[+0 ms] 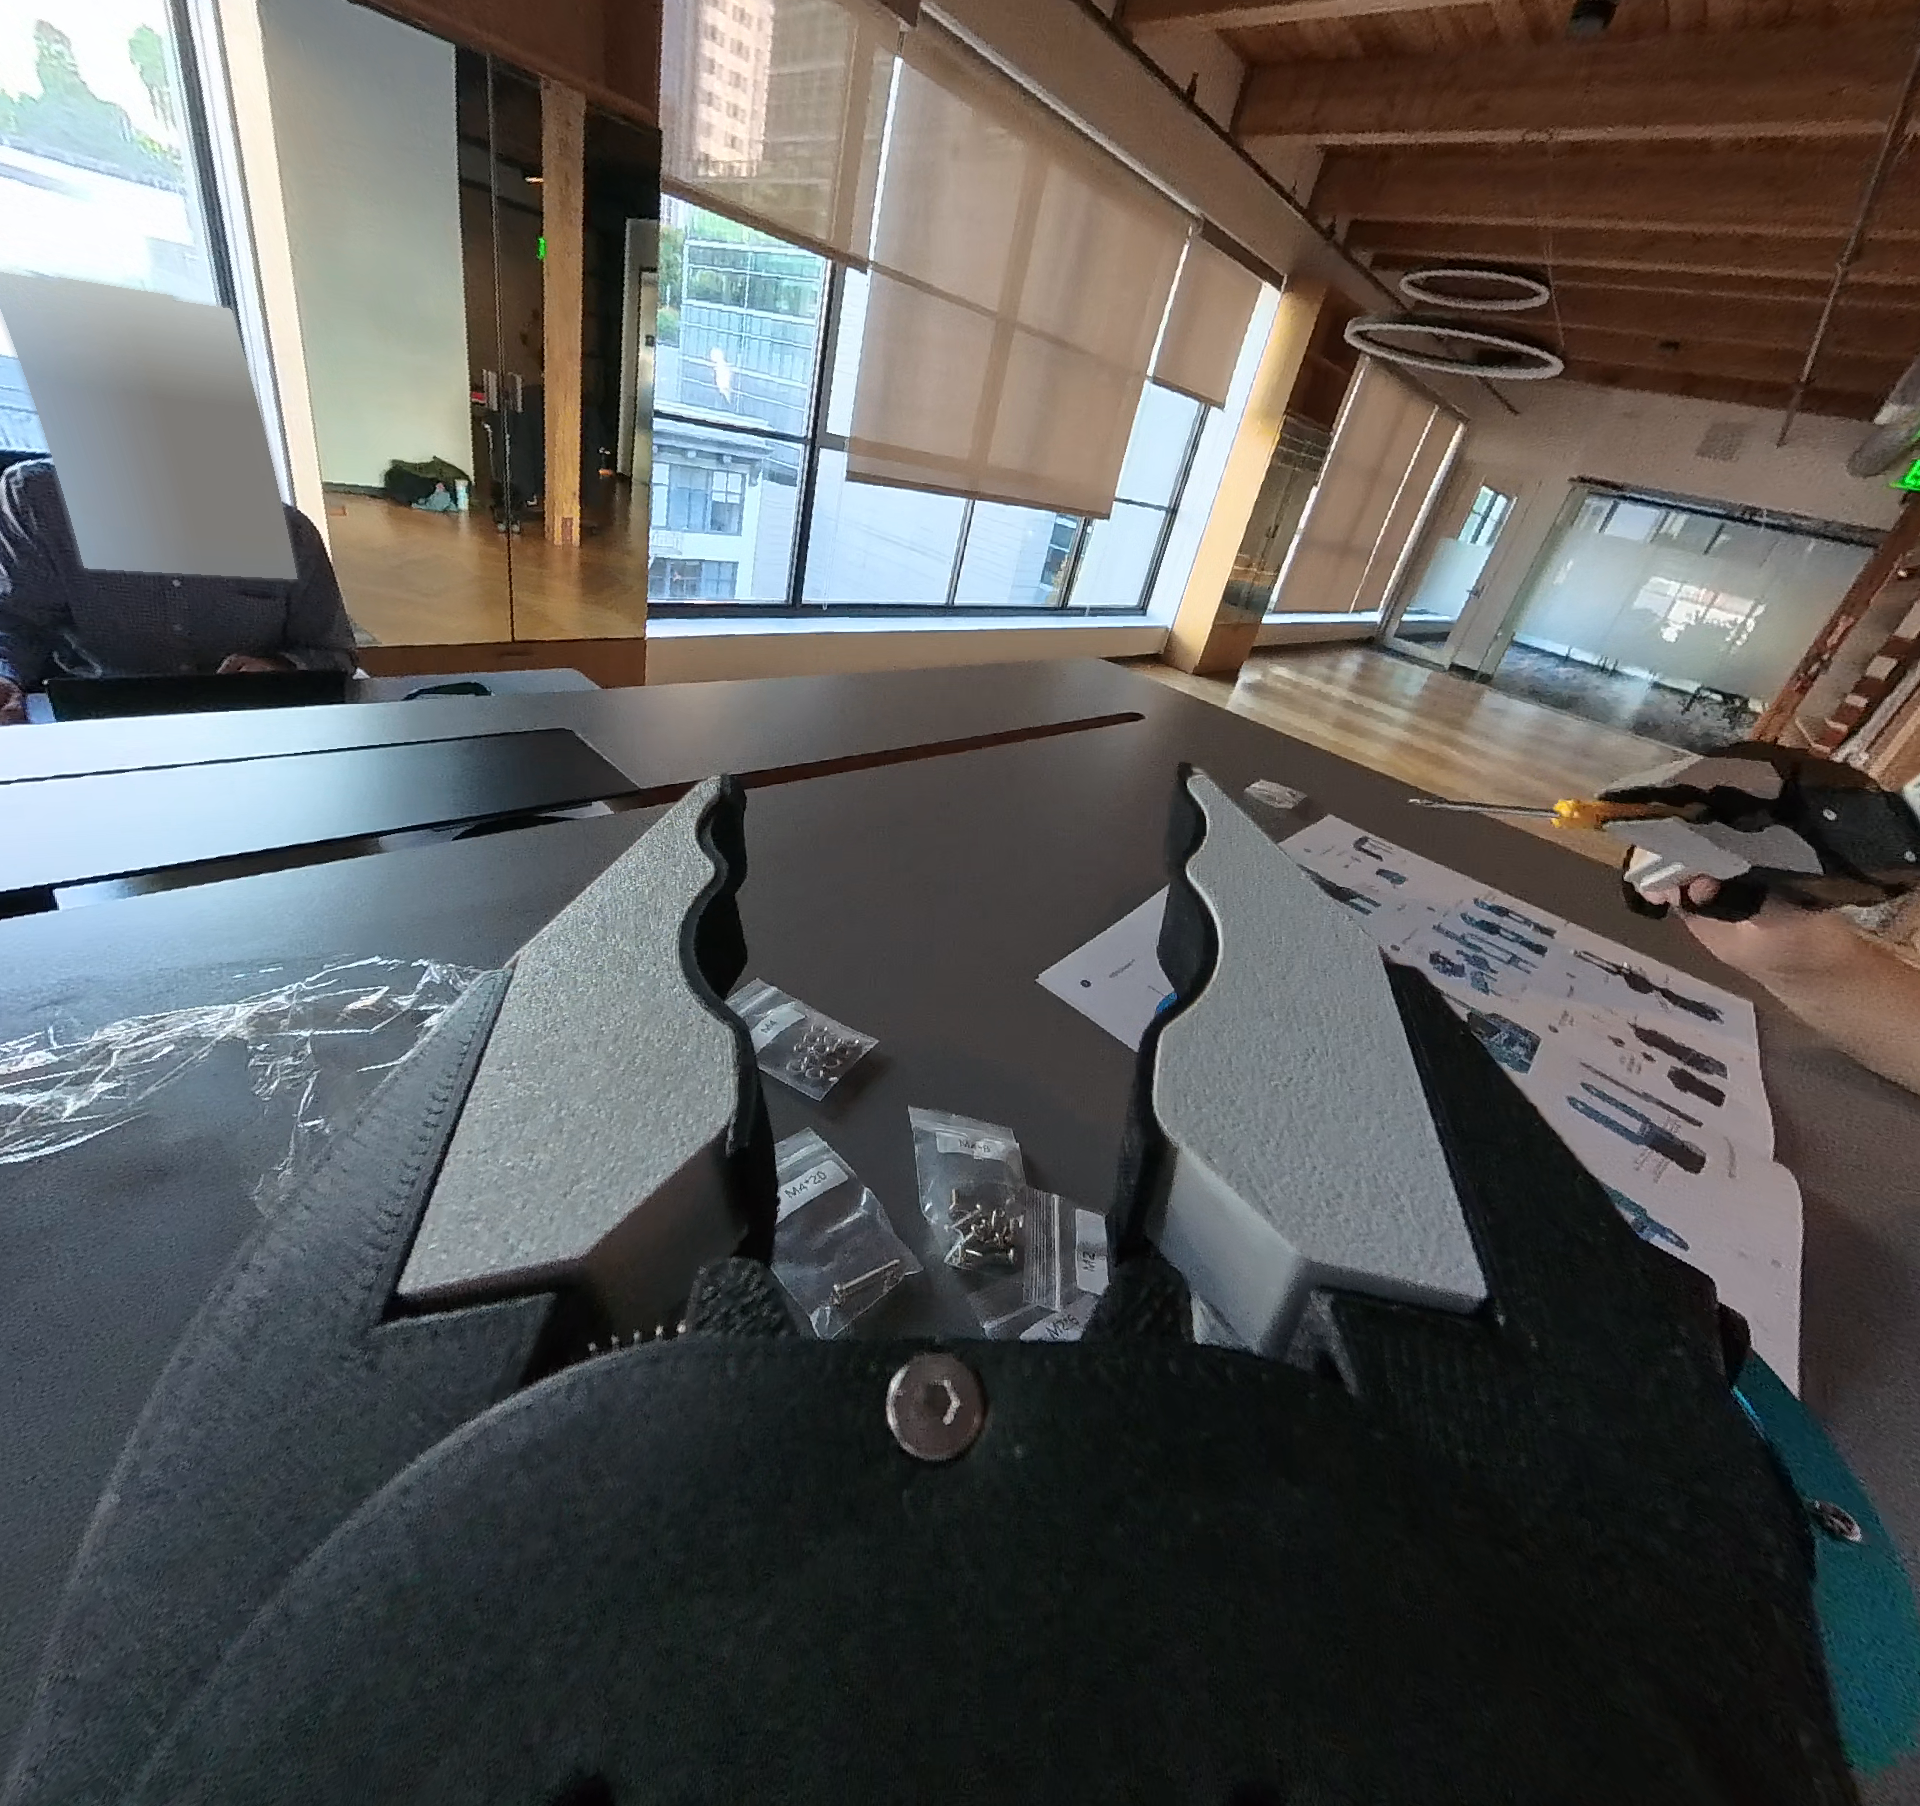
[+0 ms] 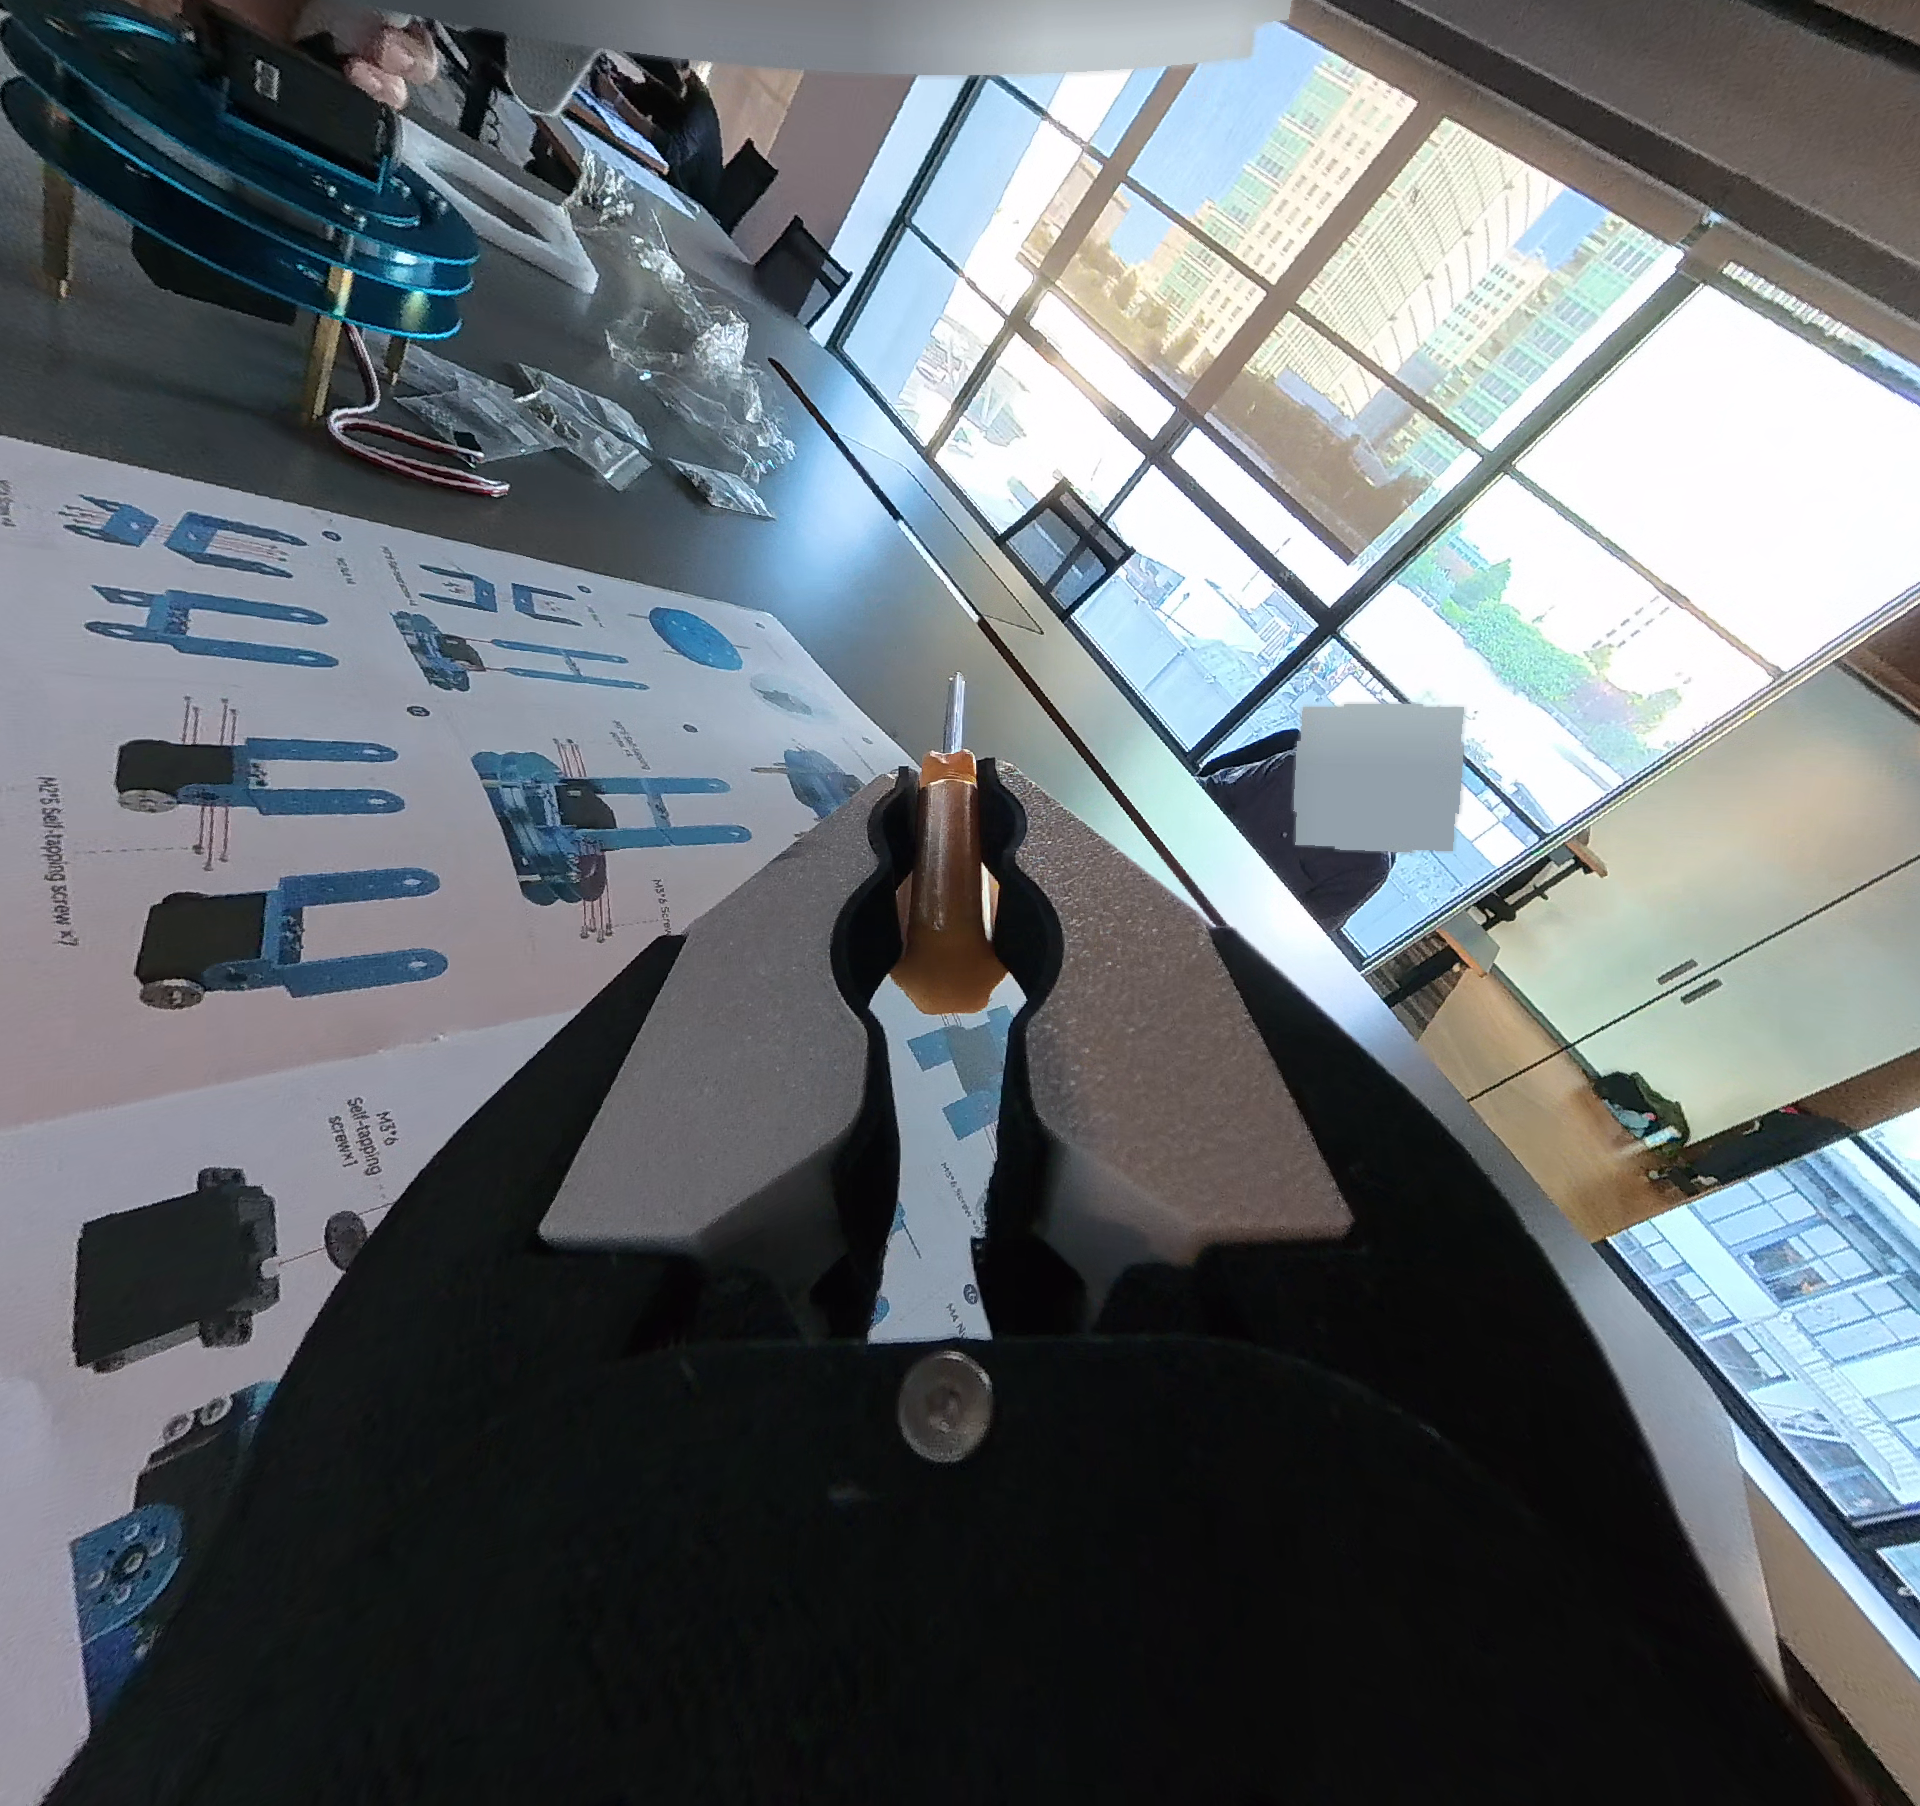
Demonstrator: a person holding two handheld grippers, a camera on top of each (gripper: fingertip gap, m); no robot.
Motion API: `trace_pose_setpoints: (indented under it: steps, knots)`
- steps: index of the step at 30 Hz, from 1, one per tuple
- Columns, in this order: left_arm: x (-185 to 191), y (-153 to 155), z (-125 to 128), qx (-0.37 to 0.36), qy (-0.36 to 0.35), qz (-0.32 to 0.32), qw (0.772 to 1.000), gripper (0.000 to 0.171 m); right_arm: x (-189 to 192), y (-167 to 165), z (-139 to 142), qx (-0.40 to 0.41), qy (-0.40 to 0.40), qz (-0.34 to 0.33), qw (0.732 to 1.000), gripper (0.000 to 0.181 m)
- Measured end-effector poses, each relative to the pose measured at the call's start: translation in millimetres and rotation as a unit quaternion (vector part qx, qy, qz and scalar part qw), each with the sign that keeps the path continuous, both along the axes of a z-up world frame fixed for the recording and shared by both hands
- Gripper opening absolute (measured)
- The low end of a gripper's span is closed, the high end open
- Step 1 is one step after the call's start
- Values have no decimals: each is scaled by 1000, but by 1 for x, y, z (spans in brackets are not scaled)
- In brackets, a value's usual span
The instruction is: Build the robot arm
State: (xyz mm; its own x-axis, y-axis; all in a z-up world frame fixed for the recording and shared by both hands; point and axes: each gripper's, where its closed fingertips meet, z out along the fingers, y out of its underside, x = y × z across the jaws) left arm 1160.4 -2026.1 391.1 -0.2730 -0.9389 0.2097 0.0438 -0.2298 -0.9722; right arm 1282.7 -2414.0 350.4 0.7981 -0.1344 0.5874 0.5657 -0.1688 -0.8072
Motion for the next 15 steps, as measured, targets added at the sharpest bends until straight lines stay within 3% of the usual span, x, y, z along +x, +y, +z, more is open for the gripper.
trace_pose_setpoints:
  steps: [15]
  knots:
    - [-10, 17, 10, -14, -18, 22, 999, 81, 2, -2, -3, 3, -12, 0, 1000, 9]
